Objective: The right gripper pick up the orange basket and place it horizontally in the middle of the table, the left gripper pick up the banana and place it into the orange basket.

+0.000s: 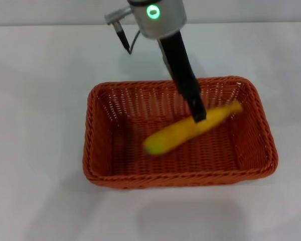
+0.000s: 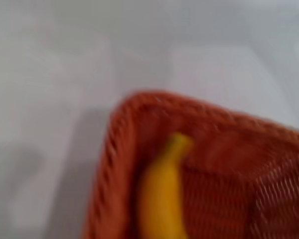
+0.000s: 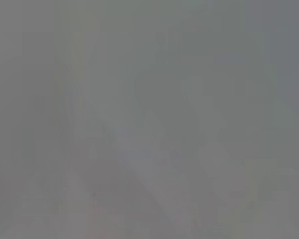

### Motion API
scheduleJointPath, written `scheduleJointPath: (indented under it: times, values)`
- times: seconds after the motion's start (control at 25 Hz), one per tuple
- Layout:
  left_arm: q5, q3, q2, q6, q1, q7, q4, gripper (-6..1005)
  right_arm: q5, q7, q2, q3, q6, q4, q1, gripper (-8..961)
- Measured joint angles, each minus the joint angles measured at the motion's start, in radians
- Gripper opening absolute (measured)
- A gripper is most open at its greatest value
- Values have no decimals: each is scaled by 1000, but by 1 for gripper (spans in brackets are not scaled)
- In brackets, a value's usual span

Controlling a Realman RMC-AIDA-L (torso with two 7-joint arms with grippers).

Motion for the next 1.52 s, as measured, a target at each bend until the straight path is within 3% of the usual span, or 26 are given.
scheduleJointPath:
  times: [0.2,0.36,0.44,0.48,0.52,0.64,0.76,0.88,1.04,1.08,1.2,1.24,1.52]
  values:
    - [-176,0,1,0,67,135,-192,869,1,0,1,-2,2,-3,3,678]
    - [-416,1,2,0,163,277,-365,893,30,-47,12,2,1,-2,0,678]
    - [-599,1,2,-2,242,368,-444,893,93,-110,20,5,3,13,-12,678]
    - [-794,1,2,-2,340,459,-496,893,122,-132,22,4,1,18,-19,678]
    - [-794,1,2,-2,340,459,-496,893,139,-146,22,4,-2,22,-25,678]
    - [-1142,1,1,7,514,626,-518,893,191,-187,27,5,-9,27,-47,678]
    - [-1421,1,-1,19,681,753,-495,894,247,-248,29,13,-8,50,-72,678]
    - [-1579,1,-4,31,812,851,-458,894,299,-294,29,14,-13,80,-94,678]
    - [-1770,1,-5,42,997,996,-324,894,375,-376,29,14,-44,146,-114,678]
    - [-1868,0,-4,43,1082,1084,-237,894,400,-403,29,14,-53,171,-118,678]
    - [-1868,0,-4,43,1082,1084,-237,893,465,-479,29,15,-69,238,-127,678]
    - [-2015,0,-3,43,1221,1265,-71,893,482,-505,29,14,-71,262,-128,678]
    - [-2175,-2,-5,55,1351,1477,118,893,556,-628,28,14,-98,370,-120,678]
